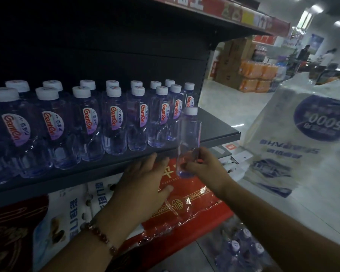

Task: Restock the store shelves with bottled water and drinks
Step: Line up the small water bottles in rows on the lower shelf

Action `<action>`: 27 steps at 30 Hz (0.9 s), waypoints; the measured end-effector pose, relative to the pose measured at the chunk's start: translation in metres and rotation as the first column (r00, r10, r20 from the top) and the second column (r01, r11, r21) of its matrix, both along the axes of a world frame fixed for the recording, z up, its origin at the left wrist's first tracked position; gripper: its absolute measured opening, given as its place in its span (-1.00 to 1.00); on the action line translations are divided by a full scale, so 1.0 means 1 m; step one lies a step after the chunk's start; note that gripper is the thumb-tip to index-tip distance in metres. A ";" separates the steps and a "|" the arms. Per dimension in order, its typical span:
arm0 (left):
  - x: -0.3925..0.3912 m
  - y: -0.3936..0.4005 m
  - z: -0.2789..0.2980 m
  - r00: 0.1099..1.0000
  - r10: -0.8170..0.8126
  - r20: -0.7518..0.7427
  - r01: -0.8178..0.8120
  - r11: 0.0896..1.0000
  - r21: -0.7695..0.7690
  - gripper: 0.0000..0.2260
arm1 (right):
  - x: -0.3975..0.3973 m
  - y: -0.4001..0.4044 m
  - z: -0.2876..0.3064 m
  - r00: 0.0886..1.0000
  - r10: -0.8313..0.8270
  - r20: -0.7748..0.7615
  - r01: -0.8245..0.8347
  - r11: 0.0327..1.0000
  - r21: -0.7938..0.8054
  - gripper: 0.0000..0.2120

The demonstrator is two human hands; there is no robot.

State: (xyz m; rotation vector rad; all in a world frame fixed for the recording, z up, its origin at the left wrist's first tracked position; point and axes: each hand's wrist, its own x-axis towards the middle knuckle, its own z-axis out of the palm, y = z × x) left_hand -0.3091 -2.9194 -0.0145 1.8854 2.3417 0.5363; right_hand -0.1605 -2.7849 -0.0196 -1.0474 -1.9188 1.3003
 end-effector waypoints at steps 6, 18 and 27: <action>0.000 -0.004 0.000 0.999 0.007 -0.054 -0.007 1.000 0.005 -0.35 | -0.016 0.057 0.020 0.993 -0.094 -0.069 0.094 0.996 0.002 -0.52; -0.011 0.006 -0.024 0.999 -0.026 -0.038 0.024 0.999 -0.041 -0.35 | -0.057 0.126 0.000 0.975 -0.220 0.029 0.215 0.969 0.125 -0.46; -0.017 0.015 -0.039 0.995 -0.026 -0.094 0.014 0.992 -0.127 -0.34 | -0.074 0.128 -0.001 0.953 -0.286 0.102 0.252 0.932 0.262 -0.48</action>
